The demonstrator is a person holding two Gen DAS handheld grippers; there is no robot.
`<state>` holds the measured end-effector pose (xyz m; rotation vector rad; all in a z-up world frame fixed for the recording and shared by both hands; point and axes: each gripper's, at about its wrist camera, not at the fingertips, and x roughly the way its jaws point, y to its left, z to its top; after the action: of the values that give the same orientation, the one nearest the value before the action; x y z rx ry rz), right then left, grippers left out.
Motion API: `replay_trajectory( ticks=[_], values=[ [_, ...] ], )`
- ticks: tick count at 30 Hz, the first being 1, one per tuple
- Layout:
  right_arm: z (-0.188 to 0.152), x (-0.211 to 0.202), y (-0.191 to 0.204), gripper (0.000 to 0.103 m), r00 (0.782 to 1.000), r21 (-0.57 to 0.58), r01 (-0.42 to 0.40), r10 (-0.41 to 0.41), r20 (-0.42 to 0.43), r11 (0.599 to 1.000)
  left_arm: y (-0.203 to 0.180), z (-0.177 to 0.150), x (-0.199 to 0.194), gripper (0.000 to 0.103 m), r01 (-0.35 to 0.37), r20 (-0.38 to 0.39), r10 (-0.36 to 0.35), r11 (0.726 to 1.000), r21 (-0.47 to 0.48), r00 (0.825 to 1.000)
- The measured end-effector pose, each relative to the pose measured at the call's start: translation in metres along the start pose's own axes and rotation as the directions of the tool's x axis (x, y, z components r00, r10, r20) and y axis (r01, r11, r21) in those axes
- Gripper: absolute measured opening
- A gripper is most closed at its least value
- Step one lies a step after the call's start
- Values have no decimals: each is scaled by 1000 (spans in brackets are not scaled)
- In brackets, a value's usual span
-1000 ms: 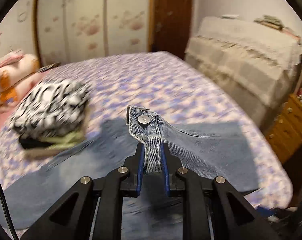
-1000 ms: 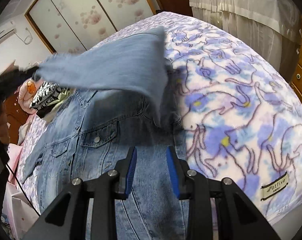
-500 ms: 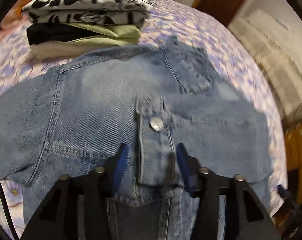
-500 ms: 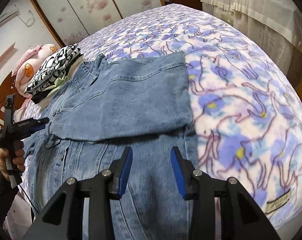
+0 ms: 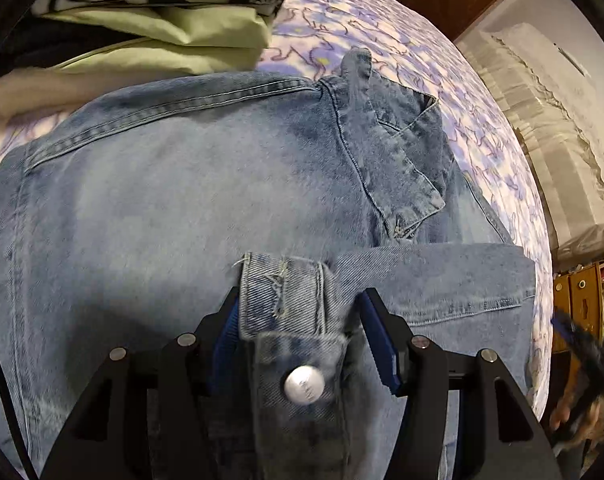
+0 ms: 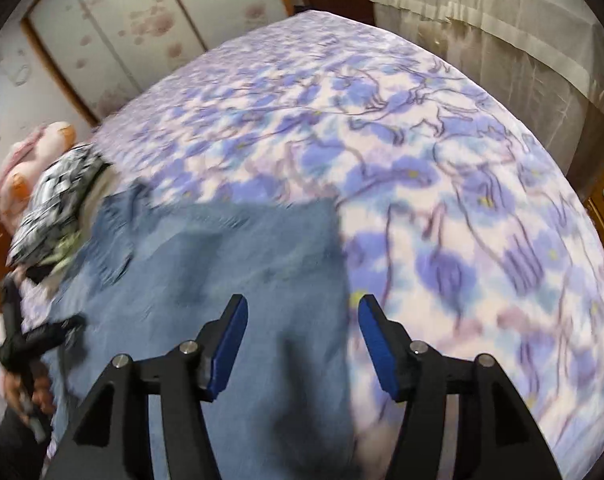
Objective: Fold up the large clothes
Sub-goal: 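Lay the sleeve flat over the chest pockets and open both tools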
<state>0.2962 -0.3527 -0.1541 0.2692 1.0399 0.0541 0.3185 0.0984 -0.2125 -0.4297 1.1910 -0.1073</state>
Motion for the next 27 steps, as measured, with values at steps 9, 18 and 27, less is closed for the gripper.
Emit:
replay_trajectory(
  ticks=[9, 18, 27],
  values=[
    [28, 68, 0, 55, 995, 12, 38, -37, -94, 999, -31, 3, -16, 25, -65, 37, 61, 991, 115, 997],
    [17, 64, -3, 12, 994, -21, 107, -107, -4, 994, -43, 0, -19, 28, -208, 121, 191, 966, 155, 974],
    [-9, 5, -26, 44, 999, 44, -19, 21, -44, 999, -10, -15, -54, 56, -119, 87, 116, 992, 35, 990]
  ],
)
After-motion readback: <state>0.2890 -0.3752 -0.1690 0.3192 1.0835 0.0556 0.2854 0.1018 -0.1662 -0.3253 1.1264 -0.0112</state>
